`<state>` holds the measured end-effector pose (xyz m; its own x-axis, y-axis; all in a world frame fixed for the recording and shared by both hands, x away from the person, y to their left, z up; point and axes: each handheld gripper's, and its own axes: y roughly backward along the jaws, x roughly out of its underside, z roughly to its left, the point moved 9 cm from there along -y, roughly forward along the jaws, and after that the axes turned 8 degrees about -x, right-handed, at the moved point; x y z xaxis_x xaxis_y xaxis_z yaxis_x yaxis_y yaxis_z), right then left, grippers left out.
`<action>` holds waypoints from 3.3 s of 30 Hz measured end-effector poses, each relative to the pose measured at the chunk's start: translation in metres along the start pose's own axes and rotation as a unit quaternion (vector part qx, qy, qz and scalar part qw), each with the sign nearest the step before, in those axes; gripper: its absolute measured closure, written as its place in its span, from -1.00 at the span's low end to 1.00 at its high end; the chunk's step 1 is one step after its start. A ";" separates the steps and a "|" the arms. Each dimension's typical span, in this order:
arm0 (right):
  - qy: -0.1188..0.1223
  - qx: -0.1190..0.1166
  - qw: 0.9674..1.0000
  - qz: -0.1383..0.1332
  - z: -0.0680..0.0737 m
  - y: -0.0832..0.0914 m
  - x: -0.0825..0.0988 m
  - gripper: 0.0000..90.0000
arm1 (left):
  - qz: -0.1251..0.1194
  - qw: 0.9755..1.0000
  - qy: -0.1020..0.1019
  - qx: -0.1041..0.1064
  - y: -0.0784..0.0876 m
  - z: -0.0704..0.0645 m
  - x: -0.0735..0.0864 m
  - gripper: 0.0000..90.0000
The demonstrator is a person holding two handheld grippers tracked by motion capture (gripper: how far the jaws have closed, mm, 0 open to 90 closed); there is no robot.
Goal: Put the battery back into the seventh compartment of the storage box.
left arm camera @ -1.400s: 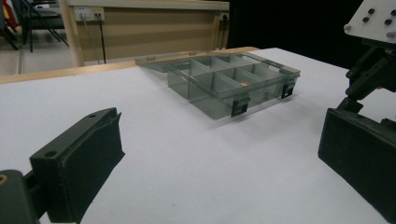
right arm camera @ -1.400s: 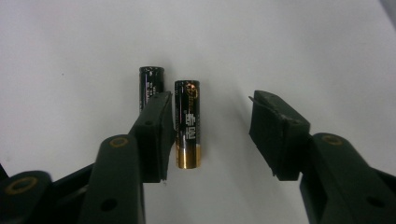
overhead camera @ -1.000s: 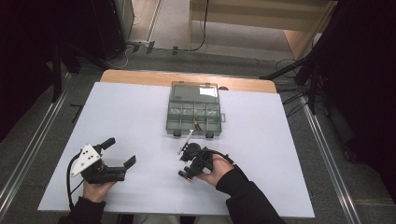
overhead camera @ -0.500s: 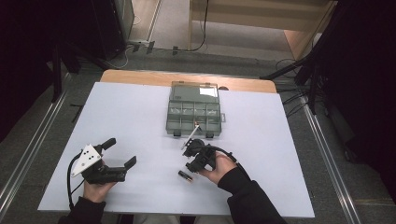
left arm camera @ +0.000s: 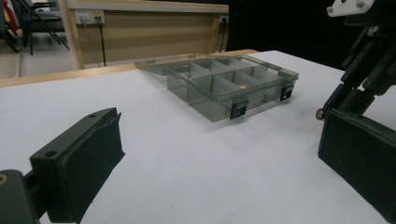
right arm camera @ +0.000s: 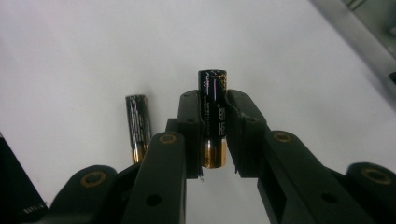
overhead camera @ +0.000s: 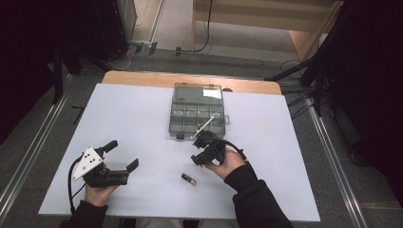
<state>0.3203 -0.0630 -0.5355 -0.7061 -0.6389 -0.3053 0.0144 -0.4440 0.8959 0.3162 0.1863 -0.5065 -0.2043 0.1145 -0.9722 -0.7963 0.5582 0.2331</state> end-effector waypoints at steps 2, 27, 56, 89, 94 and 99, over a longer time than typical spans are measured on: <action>-0.011 -0.010 1.000 -0.017 -0.003 0.005 -0.006 0.72 | 0.000 1.000 0.000 -0.001 0.000 0.000 0.000 -1.00; -0.154 -0.072 0.969 -0.181 -0.072 0.037 -0.040 0.73 | -0.006 1.000 0.001 -0.006 0.001 0.002 -0.002 -1.00; -0.202 -0.060 0.950 -0.230 -0.077 0.043 -0.049 -0.99 | -0.003 1.000 0.000 -0.004 0.000 0.001 -0.001 -1.00; -0.035 0.028 0.992 -0.114 0.001 0.021 -0.014 -1.00 | -0.002 1.000 0.000 -0.005 0.000 0.002 0.000 -1.00; -0.019 0.045 0.994 -0.093 0.008 0.014 -0.011 -1.00 | -0.002 1.000 0.000 -0.006 0.000 0.003 0.000 -1.00; 0.001 0.064 0.997 -0.050 0.014 -0.005 -0.005 -1.00 | -0.001 1.000 0.000 -0.005 0.000 0.003 0.000 -1.00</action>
<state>0.3135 -0.0488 -0.5342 -0.6976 -0.5968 -0.3965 -0.1474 -0.4220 0.8945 0.3179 0.1882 -0.5065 -0.2020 0.1128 -0.9729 -0.8030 0.5496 0.2305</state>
